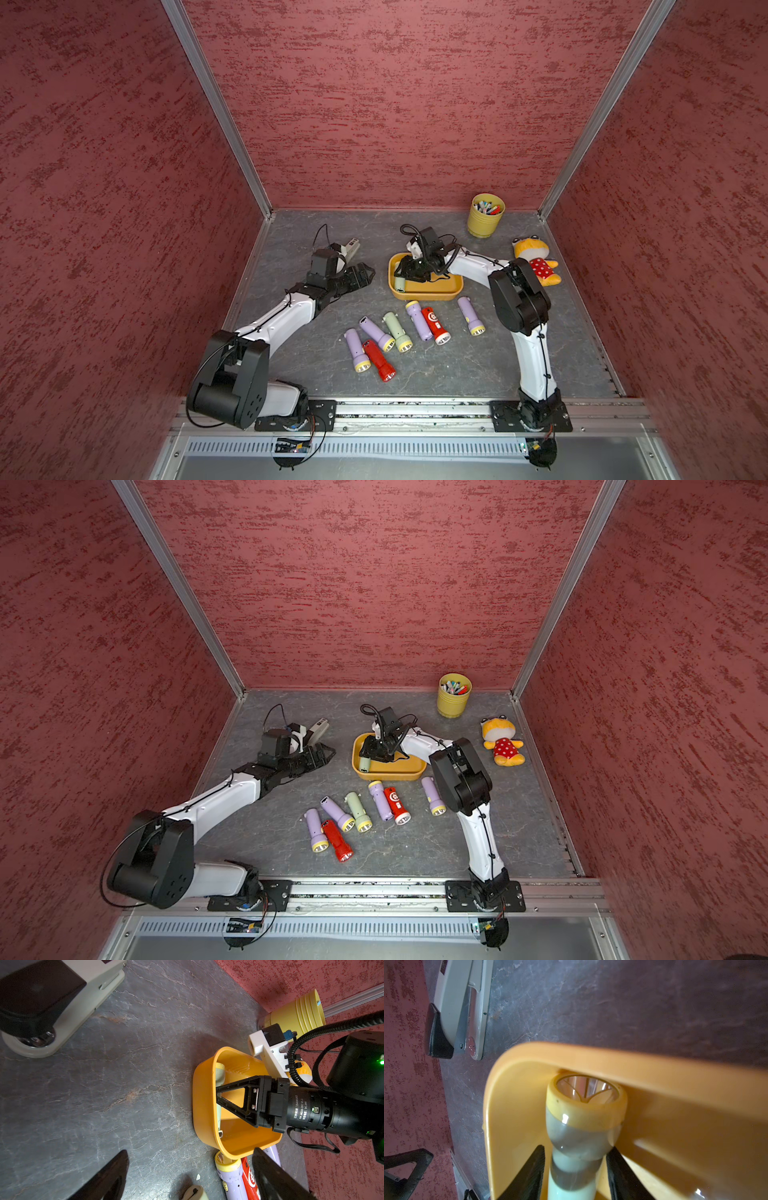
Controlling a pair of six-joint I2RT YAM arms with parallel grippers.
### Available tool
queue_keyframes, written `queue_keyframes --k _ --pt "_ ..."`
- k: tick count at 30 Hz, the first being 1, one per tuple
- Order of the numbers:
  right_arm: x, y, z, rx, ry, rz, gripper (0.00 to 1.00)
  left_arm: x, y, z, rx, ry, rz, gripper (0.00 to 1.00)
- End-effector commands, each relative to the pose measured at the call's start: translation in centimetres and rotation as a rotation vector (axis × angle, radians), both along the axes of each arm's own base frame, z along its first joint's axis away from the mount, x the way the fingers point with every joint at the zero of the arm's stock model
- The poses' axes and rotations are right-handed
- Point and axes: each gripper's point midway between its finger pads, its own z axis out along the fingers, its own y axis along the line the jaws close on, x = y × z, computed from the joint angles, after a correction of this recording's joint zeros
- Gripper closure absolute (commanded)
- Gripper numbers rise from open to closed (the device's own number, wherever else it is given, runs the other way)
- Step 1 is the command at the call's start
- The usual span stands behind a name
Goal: Put the flashlights into the storage boxes
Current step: Place the flashlight at the storage box.
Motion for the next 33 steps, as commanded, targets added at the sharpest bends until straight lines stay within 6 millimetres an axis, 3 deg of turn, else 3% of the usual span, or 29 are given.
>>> queue_keyframes --k 1,13,22,27,33 --pt "0.7 0.7 0.9 0.033 -0.025 0.002 0.51 -0.1 0.0 -0.4 0.018 0.002 -0.006 0.08" --pt "0.9 0.5 2.6 0.032 -0.062 0.0 0.49 -0.1 -0.2 -0.3 0.021 -0.001 -0.011 0.08" --pt "0.8 -2.1 9.2 -0.043 -0.216 -0.038 0.46 -0.8 -2.5 2.2 0.003 -0.108 -0.132 0.08" --pt "-1.6 -5.4 11.7 -0.143 -0.28 -0.077 0.45 -2.0 -4.1 3.7 -0.015 -0.183 -0.219 0.07" --pt "-7.3 -9.2 11.6 -0.306 -0.291 -0.107 0.46 -5.2 -5.5 4.1 -0.035 -0.215 -0.318 0.07"
